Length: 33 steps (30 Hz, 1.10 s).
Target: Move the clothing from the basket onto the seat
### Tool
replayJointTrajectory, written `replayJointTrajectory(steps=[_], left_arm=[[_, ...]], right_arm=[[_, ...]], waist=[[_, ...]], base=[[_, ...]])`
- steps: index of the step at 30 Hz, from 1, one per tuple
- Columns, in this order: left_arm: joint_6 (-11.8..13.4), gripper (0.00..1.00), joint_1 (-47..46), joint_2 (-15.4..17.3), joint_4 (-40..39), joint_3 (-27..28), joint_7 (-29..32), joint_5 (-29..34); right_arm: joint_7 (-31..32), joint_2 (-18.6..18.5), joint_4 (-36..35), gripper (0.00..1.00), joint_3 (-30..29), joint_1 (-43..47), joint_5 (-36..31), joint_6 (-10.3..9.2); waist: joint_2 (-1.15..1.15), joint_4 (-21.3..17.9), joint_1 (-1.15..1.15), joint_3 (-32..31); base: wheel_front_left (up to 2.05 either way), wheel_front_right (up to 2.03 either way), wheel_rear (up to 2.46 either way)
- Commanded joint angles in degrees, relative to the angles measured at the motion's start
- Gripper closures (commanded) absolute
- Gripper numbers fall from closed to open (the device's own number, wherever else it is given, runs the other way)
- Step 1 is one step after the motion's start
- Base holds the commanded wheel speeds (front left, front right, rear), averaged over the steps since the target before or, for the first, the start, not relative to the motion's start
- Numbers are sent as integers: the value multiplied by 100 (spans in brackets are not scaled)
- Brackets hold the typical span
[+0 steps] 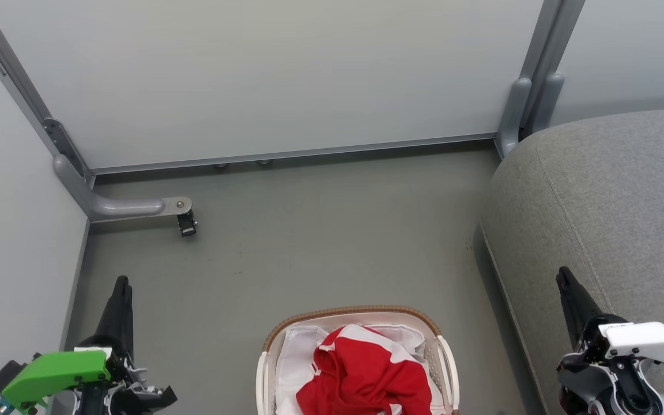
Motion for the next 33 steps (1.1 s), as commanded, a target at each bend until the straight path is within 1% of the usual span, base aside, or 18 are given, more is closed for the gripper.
replayJointTrajectory(steps=[1,10,16,22,24,33], left_arm=[[0,0,29,-5,22,-11,-7,4],[-2,0,97,-7,-6,-269,-253,134],[-4,0,128,-2,-113,-357,-414,350],[-6,0,179,2,-246,-415,-563,698],[-7,0,190,4,-282,-433,-611,905],[13,0,270,10,-394,-529,-817,1860]], right_arm=[[-8,9,21,0,6,17,-4,0],[-254,9,60,0,114,84,-147,0],[-415,2,70,0,126,104,-374,0],[-565,-4,41,0,70,119,-840,1],[-613,-7,50,0,68,132,-1040,0],[-819,-14,-153,0,106,218,-2215,1]], waist=[[0,0,0,1],[5,1,0,11],[8,3,0,19],[11,4,0,23],[12,4,0,24],[17,6,0,26]], base=[[0,0,0],[0,0,0],[0,0,0],[0,0,0],[0,0,0],[0,0,0]])
